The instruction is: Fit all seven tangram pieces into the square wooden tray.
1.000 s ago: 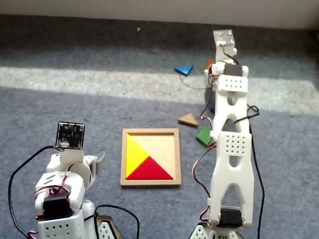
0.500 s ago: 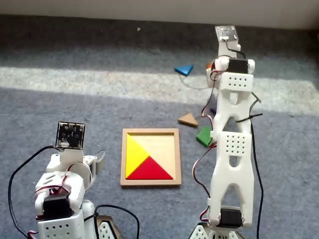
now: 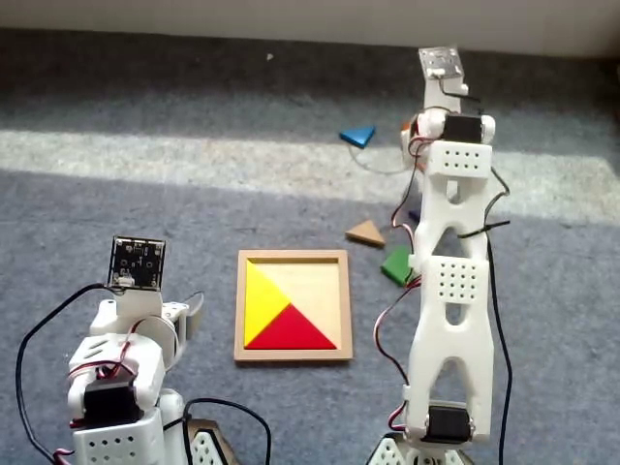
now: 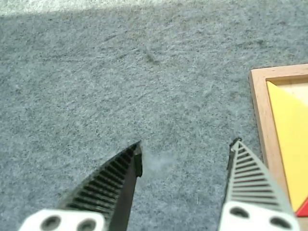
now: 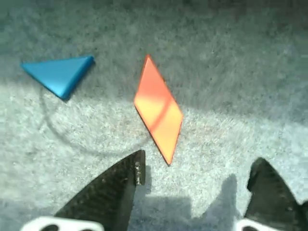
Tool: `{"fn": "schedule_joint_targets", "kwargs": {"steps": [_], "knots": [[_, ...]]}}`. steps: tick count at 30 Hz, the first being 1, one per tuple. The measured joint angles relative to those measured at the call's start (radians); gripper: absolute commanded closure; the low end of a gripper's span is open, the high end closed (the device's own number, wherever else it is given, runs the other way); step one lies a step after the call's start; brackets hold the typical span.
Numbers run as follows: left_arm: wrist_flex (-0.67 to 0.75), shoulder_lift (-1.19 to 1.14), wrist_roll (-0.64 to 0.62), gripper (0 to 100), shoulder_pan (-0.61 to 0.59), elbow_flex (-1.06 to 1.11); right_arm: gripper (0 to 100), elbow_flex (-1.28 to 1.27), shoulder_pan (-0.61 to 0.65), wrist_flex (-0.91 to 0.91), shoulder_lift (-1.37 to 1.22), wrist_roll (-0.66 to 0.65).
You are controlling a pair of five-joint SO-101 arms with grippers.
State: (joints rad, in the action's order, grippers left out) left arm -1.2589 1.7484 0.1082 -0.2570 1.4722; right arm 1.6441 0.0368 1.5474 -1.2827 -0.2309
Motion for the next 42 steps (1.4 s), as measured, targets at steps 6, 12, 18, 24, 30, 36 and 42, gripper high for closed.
{"fn": "schedule_joint_targets", "kwargs": {"steps": [6,12,18,24,30,36,42], "knots": [[0.0,0.0,0.0,71,0.0,0.0,59.8,-0.054,0.003,-0.19,-0.031,0.0],[0.0,0.0,0.0,71,0.0,0.0,59.8,-0.186,0.032,-0.298,-0.066,-0.003],[0.0,0.0,0.0,71,0.0,0.0,62.1,-0.186,0.055,-0.305,-0.084,-0.118],[0.0,0.0,0.0,71,0.0,0.0,81.7,-0.184,0.055,-0.31,-0.092,-0.149],[0.0,0.0,0.0,71,0.0,0.0,90.9,-0.172,0.057,-0.273,-0.092,-0.278],[0.0,0.0,0.0,71,0.0,0.0,91.2,-0.137,0.057,-0.18,-0.091,-0.307],[0.0,0.0,0.0,71,0.0,0.0,91.2,-0.051,0.061,-0.04,-0.095,-0.311]]}}
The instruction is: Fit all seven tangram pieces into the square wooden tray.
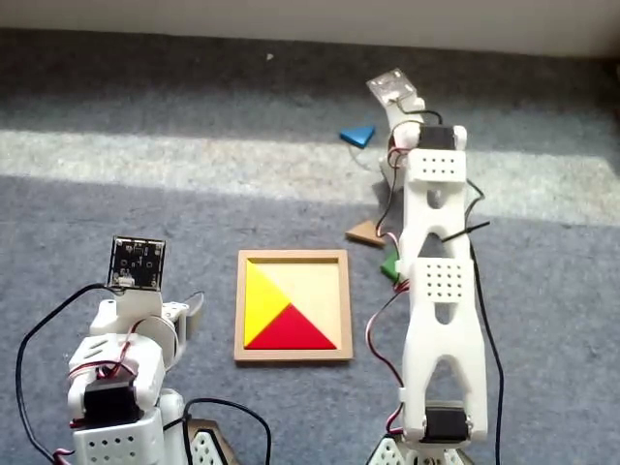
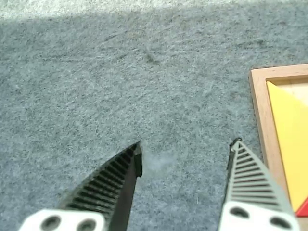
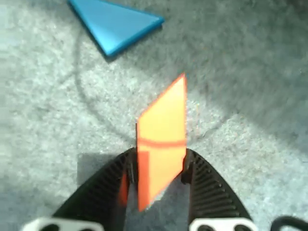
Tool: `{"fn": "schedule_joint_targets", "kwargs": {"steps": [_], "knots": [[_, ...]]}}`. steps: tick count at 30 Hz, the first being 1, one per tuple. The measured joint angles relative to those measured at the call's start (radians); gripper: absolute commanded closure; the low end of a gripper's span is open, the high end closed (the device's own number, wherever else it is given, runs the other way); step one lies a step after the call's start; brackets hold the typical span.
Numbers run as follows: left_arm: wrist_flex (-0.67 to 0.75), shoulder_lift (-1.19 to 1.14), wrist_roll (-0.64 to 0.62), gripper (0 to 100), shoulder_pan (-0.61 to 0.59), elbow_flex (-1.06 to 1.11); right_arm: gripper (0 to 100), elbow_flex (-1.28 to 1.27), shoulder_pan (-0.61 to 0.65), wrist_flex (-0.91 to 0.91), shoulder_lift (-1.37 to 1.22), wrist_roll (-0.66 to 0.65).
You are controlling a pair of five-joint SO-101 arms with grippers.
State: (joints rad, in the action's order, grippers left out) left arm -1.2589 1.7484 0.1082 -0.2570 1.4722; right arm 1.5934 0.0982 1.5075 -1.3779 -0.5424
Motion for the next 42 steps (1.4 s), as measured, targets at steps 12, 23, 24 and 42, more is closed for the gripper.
{"fn": "schedule_joint_targets", "kwargs": {"steps": [12,23,24,42], "knots": [[0.0,0.0,0.0,71,0.0,0.0,98.6,0.054,0.017,0.209,0.005,0.0],[0.0,0.0,0.0,71,0.0,0.0,98.5,0.052,0.02,0.242,0.101,0.021],[0.0,0.0,0.0,71,0.0,0.0,98.5,0.052,0.02,0.242,0.101,0.023],[0.107,0.0,0.0,71,0.0,0.051,99.0,-0.443,0.092,0.244,0.562,0.084]]}}
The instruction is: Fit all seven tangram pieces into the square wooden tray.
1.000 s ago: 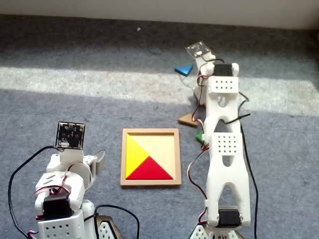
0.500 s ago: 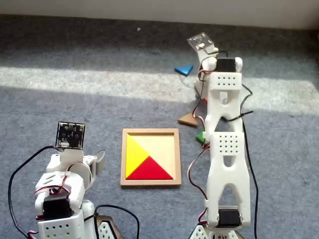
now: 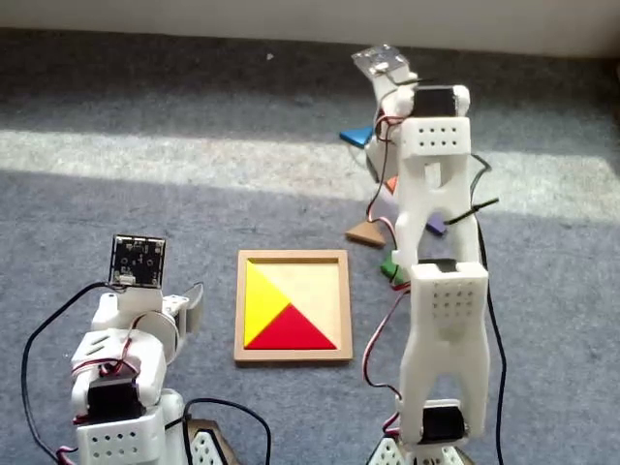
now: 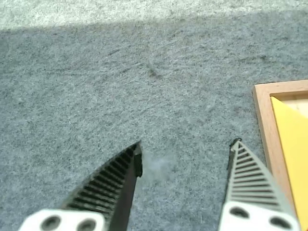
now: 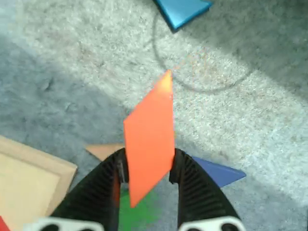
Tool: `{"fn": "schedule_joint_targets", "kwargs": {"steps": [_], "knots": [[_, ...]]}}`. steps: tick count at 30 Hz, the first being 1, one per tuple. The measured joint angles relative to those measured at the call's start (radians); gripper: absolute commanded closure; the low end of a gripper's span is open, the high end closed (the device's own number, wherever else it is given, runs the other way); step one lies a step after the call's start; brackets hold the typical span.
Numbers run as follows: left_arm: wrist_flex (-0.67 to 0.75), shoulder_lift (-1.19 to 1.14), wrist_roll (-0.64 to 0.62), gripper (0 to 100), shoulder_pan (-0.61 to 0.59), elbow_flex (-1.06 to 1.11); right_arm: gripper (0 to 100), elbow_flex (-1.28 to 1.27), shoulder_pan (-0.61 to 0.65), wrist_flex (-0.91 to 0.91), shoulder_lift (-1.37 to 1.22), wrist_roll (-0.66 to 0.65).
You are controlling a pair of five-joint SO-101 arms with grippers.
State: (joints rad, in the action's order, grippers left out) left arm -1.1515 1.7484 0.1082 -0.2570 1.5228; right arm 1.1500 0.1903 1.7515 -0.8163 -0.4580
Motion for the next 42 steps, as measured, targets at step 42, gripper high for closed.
{"fn": "schedule_joint_targets", "kwargs": {"steps": [42], "knots": [[0.0,0.0,0.0,71,0.0,0.0,98.5,-1.947,0.456,-1.108,0.988,-0.47]]}}
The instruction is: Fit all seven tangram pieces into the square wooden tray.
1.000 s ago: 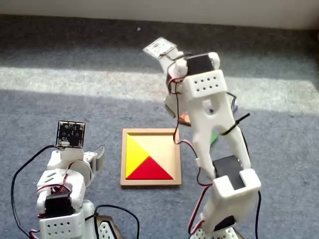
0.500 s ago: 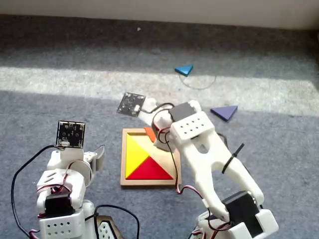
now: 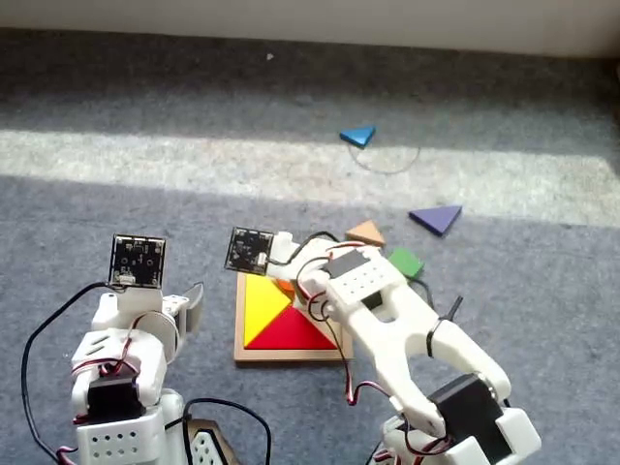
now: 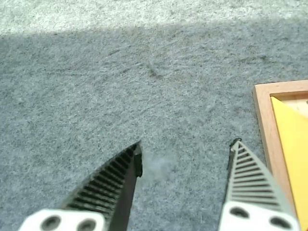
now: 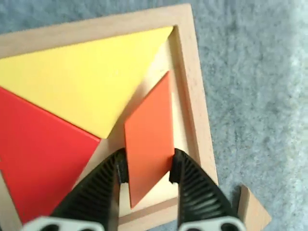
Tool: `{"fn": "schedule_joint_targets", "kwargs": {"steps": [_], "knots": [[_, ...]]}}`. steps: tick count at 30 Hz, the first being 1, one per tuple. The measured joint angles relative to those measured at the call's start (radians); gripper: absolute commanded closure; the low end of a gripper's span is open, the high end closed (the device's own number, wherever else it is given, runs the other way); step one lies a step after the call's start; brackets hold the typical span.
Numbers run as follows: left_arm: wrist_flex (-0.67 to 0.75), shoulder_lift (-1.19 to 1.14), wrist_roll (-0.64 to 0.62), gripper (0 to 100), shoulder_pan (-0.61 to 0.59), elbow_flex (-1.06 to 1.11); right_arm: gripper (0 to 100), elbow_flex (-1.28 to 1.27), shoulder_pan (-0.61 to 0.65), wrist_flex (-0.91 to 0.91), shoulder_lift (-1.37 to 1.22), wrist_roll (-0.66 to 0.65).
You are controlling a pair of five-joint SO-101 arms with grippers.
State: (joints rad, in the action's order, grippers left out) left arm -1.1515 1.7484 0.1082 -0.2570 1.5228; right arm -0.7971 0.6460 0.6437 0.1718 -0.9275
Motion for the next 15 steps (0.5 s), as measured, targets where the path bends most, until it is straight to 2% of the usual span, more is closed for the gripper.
{"fn": "schedule_joint_targets", "kwargs": {"steps": [6,9,12,15], "knots": [[0.0,0.0,0.0,71,0.0,0.0,96.1,-0.003,0.0,-0.046,-0.054,-0.002],[0.0,0.0,0.0,71,0.0,0.0,83.9,0.026,-0.002,-0.046,-0.121,0.003],[0.0,0.0,0.0,71,0.0,0.0,71.1,0.074,0.002,-0.044,-0.167,0.097],[0.0,0.0,0.0,71,0.0,0.0,68.9,0.086,0.006,-0.044,-0.172,0.169]]}}
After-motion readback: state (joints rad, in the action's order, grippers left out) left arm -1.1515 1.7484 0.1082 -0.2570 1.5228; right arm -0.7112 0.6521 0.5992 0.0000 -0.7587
